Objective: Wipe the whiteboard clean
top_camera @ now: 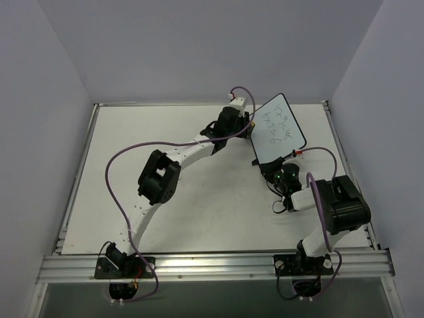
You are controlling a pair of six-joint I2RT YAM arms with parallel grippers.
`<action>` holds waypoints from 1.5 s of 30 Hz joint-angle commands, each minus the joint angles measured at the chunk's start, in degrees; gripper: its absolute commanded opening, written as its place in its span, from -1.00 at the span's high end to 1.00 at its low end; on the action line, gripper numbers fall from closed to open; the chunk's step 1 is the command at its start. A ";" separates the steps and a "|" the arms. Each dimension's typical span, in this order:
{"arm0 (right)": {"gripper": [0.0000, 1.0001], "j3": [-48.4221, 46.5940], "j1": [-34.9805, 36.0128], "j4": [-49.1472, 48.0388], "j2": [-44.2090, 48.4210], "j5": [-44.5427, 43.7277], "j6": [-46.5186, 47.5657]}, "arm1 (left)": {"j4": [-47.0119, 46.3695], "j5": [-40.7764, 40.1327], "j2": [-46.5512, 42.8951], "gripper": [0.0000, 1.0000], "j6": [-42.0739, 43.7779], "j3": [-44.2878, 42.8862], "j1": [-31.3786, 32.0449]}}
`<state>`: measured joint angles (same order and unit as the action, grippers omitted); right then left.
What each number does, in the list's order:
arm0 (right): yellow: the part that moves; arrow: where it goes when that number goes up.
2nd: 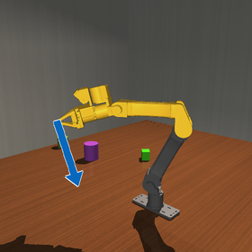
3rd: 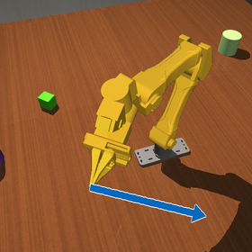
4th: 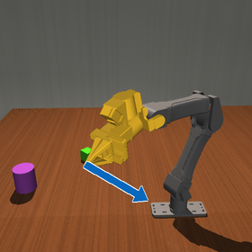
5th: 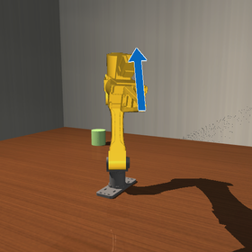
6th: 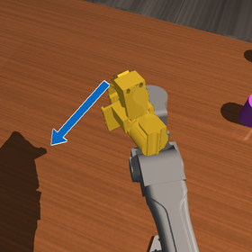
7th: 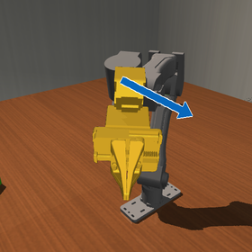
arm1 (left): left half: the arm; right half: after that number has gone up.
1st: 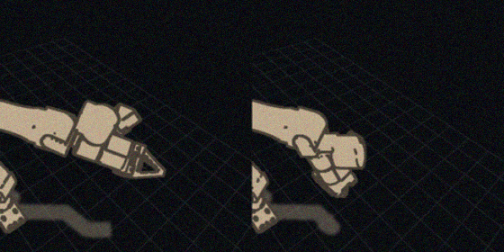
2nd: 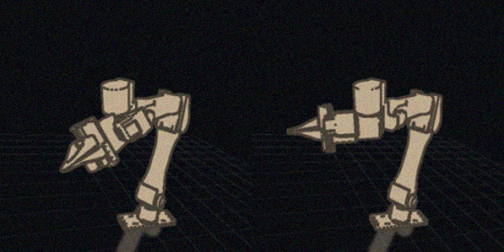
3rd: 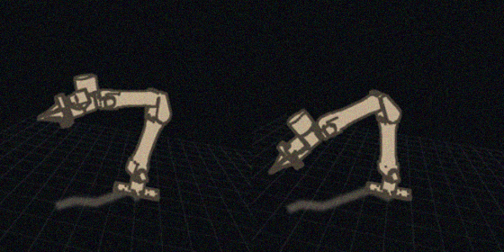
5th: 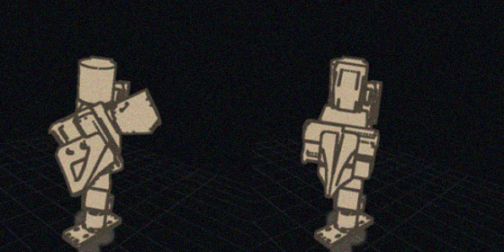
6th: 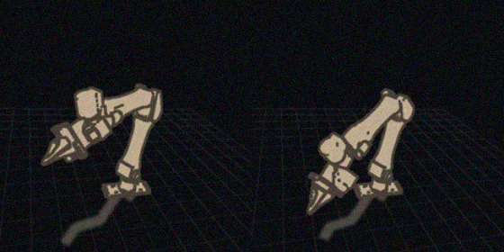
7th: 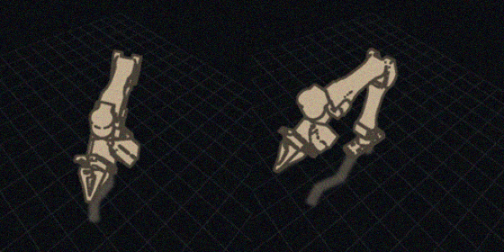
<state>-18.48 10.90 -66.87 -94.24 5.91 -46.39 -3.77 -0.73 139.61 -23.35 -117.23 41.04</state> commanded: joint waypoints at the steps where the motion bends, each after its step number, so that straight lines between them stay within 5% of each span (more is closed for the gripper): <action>1: 1.00 1.52 1.76 8.50 2.65 1.82 3.32 | -4.23 -0.41 -5.05 0.95 -0.64 0.95 -0.26; 24: 0.99 0.90 5.09 17.47 1.34 1.21 2.71 | -6.78 0.20 -7.51 0.95 -1.69 5.17 -0.61; 29: 0.33 1.43 6.59 19.23 2.30 -0.46 1.66 | -6.86 0.29 -7.51 0.95 -1.69 4.91 -0.61; 32: 0.11 1.52 7.38 21.51 4.23 -2.22 1.57 | -6.78 0.38 -7.51 0.95 -1.61 4.55 -0.78; 39: -0.04 1.17 9.93 28.62 13.26 -5.20 1.48 | -6.69 0.29 -8.13 0.95 -1.52 4.90 -1.22; 45: -0.06 -5.59 19.77 47.58 28.54 -13.19 1.83 | -7.39 0.38 -10.40 0.95 -2.83 7.01 -2.98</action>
<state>-18.72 26.59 -32.38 -73.34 -0.82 -45.52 -7.51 -0.73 134.78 -25.04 -110.96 39.62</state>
